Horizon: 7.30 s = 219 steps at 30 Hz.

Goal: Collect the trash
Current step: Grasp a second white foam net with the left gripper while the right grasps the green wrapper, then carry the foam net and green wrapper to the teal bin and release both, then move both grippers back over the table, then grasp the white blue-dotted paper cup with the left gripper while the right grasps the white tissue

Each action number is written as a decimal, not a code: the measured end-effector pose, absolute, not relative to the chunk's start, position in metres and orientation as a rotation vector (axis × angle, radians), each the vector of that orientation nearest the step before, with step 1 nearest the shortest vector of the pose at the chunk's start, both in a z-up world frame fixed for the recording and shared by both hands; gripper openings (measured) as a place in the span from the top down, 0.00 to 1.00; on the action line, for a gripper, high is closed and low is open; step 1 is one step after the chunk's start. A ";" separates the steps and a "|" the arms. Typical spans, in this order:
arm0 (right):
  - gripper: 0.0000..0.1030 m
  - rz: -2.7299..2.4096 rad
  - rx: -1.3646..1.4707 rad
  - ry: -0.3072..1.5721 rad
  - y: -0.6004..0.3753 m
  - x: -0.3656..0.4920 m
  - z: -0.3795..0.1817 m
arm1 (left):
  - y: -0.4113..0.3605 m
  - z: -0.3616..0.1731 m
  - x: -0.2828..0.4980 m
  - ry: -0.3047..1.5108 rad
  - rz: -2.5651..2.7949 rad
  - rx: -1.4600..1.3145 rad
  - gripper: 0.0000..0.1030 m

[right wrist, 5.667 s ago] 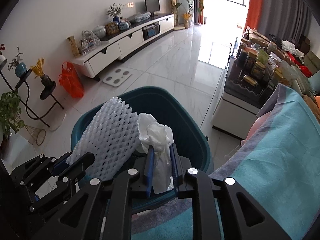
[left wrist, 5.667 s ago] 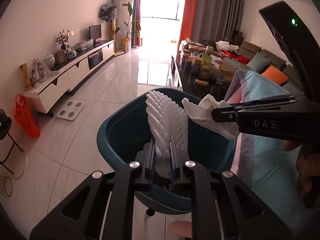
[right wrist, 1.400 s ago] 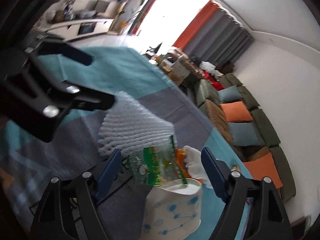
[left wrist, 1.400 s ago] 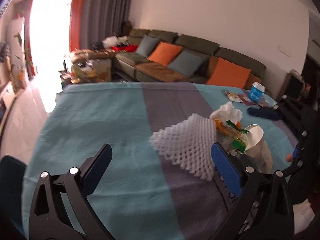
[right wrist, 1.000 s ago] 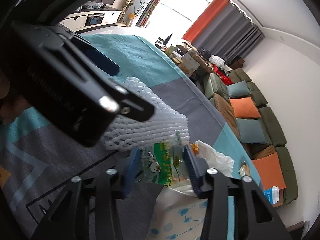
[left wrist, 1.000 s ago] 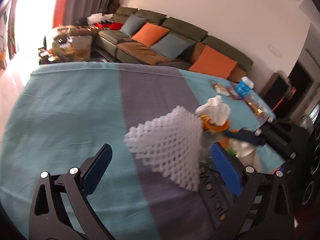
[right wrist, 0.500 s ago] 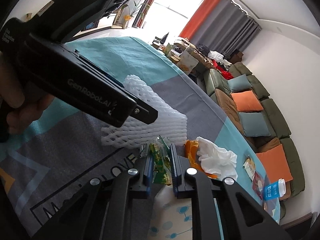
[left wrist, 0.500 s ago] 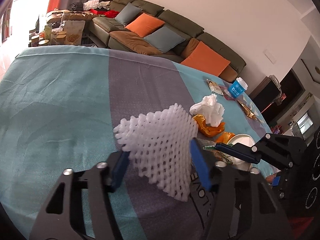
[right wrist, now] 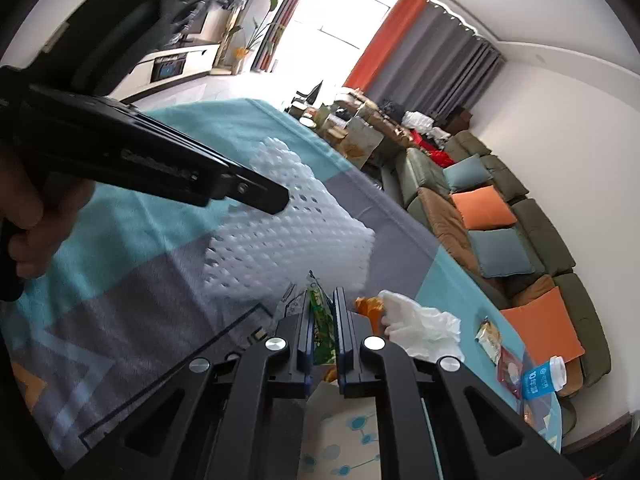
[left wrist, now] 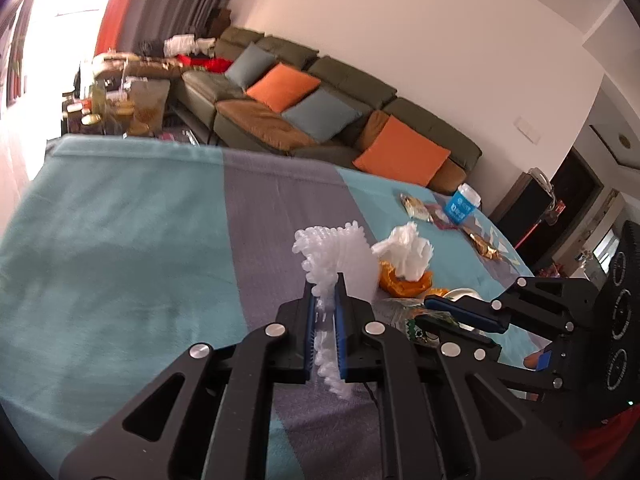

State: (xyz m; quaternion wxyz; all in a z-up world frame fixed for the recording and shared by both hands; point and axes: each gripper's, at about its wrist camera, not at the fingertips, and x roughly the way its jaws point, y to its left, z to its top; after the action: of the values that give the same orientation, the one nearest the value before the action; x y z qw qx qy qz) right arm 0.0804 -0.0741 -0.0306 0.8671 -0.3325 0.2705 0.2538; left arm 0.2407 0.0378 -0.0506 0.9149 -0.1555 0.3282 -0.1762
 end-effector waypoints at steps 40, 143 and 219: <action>0.94 0.774 -0.264 0.382 -0.022 0.028 0.049 | 0.163 0.056 0.022 0.367 0.110 -0.238 0.92; 0.06 1.090 -0.134 0.611 0.118 0.053 0.024 | 0.276 0.036 -0.041 0.260 0.703 -0.284 0.05; 0.06 0.143 0.138 0.513 -0.286 0.072 -0.009 | -0.206 -0.079 0.199 0.672 -0.341 0.575 0.27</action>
State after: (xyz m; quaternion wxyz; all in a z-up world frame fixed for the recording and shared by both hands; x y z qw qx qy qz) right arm 0.0724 -0.2863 -0.0094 0.9624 0.0683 0.2533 0.0706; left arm 0.1988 -0.2060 -0.0791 0.8898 0.2767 0.3234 -0.1644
